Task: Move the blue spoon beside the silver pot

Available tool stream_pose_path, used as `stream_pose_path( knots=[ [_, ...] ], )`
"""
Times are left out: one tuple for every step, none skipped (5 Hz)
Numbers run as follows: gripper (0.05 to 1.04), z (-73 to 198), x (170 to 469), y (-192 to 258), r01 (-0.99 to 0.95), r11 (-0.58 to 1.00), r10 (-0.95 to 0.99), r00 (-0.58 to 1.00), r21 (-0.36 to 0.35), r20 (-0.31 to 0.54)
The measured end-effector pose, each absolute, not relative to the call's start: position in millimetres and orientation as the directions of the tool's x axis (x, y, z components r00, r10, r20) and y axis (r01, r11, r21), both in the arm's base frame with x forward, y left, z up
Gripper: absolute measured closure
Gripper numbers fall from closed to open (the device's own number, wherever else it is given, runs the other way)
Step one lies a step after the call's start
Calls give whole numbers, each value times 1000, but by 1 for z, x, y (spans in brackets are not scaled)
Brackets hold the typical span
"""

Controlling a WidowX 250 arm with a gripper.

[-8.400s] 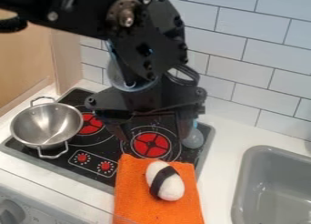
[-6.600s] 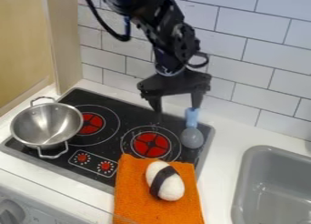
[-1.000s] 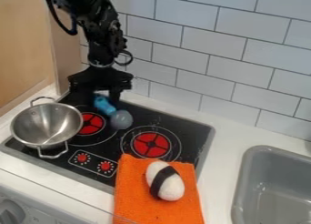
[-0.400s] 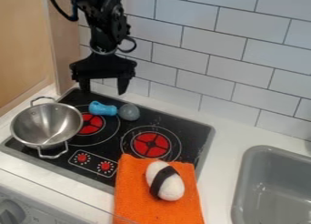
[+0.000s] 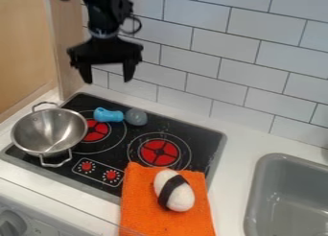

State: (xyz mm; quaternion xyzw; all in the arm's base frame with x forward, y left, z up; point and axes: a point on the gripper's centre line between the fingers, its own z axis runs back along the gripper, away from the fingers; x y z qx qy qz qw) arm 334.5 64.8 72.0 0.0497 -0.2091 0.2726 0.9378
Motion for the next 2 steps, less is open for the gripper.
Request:
stream_pose_path(
  knots=[
    [83,98,322,54,-527,849,486,743,-45,461],
    [84,99,321,54,-530,847,487,741,-44,462]
  ],
)
